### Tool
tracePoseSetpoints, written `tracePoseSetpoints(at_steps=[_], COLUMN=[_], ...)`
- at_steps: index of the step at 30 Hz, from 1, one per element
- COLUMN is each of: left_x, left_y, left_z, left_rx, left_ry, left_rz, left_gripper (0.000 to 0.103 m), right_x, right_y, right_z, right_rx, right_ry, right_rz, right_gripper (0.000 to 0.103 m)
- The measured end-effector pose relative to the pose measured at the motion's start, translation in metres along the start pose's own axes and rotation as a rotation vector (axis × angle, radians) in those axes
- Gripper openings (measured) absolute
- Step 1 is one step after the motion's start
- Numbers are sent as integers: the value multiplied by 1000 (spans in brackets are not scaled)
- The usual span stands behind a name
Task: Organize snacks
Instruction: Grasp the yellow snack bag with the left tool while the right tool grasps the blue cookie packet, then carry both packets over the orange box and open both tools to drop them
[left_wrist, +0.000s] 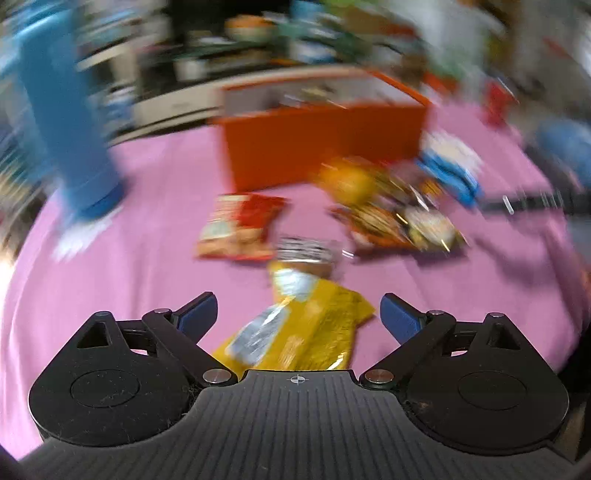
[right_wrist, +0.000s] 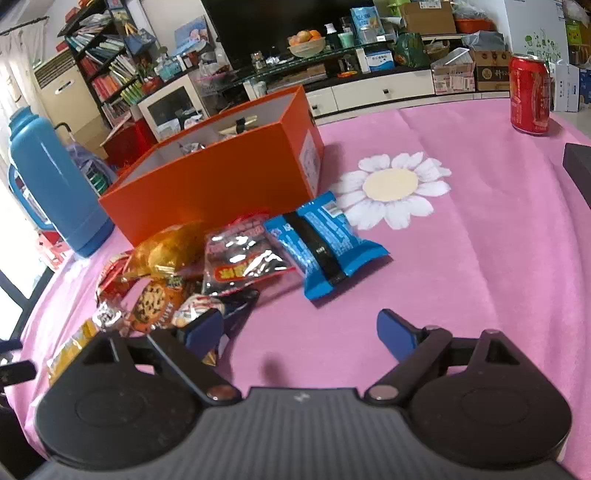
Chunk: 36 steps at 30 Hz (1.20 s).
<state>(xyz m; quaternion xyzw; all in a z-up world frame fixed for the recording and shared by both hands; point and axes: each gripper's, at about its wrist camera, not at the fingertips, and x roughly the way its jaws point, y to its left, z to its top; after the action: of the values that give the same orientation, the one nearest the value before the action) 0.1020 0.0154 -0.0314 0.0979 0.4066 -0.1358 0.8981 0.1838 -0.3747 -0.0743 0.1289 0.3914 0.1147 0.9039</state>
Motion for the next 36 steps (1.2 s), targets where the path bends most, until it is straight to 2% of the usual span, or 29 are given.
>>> tracePoseSetpoints(at_steps=[4, 5, 6, 7, 10, 14, 16, 17, 20, 23, 26, 27, 29, 31, 36], left_x=[33, 39, 45, 48, 46, 42, 41, 41, 47, 49, 48, 49, 50, 50, 48], left_y=[-5, -3, -1, 1, 12, 17, 11, 9, 9, 11, 13, 13, 10, 7, -2], left_z=[3, 0, -1, -4, -11, -16, -17, -18, -20, -17, -17, -17, -17, -17, -19], left_rx=[166, 182, 191, 187, 68, -194, -259, -281, -344, -367, -364, -356, -339, -321, -289], left_ry=[107, 132, 156, 170, 156, 156, 139, 133, 133, 133, 125, 123, 122, 124, 124], left_rz=[-66, -68, -74, -73, -69, 25, 58, 65, 55, 46, 42, 45, 57, 66, 92], left_gripper=[70, 62, 42, 34, 24, 26, 28, 33, 41, 42, 44, 44, 47, 49, 52], right_x=[2, 2, 3, 4, 6, -1, -2, 0, 22, 52, 71, 74, 77, 78, 63], right_y=[-6, -7, -8, -8, -6, 2, 11, 15, 21, 13, 12, 12, 10, 7, -1], right_z=[1, 2, 2, 2, 1, 6, 18, 23, 44, 54, 54, 55, 57, 58, 47], right_rx=[31, 37, 40, 41, 25, -18, -94, -133, -253, -274, -299, -293, -288, -273, -250], right_ry=[4, 5, 7, 12, 21, -18, -48, -49, -24, 46, 67, 65, 62, 60, 64], right_rz=[-2, -3, -3, -2, -3, -12, -15, -31, -77, -85, -98, -90, -58, -74, -157], right_gripper=[90, 90, 90, 90, 90, 90, 90, 90, 91, 90, 87, 81, 61, 49, 50])
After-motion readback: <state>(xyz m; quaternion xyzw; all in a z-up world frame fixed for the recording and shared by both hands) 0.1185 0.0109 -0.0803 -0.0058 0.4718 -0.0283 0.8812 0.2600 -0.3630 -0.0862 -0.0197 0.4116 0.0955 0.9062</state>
